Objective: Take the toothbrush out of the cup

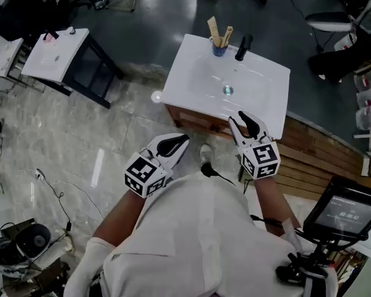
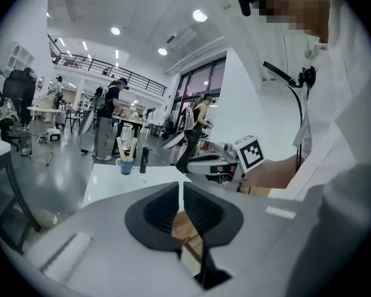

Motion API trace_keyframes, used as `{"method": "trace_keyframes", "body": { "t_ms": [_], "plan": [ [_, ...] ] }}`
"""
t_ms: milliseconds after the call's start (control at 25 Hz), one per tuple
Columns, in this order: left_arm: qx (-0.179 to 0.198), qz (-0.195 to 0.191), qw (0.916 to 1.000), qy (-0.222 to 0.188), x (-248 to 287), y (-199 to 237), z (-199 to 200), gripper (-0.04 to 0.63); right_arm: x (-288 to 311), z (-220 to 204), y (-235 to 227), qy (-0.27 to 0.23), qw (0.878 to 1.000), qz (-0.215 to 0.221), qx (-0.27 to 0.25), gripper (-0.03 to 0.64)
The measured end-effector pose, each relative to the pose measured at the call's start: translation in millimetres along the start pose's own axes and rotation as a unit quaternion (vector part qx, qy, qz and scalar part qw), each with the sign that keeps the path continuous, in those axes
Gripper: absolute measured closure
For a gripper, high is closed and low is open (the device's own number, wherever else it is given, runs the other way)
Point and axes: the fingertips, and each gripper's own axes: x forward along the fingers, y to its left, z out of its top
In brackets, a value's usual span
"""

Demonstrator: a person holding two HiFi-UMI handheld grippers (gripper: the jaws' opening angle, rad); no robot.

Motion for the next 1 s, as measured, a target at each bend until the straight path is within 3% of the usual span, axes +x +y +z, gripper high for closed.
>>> {"method": "trace_keyframes", "body": {
  "t_ms": [480, 800, 1000],
  "plan": [
    [-0.017, 0.067, 0.9975, -0.014, 96, 58, 58, 0.588, 118, 51, -132, -0.02, 0.998, 0.037, -0.038, 0.48],
    [-0.02, 0.083, 0.9962, -0.013, 102, 102, 70, 0.589, 183, 69, -171, -0.036, 0.999, 0.0, -0.001, 0.451],
    [-0.008, 0.058, 0.9983, -0.007, 108, 131, 82, 0.589, 213, 78, -184, -0.031, 0.999, -0.04, 0.021, 0.433]
  ]
}}
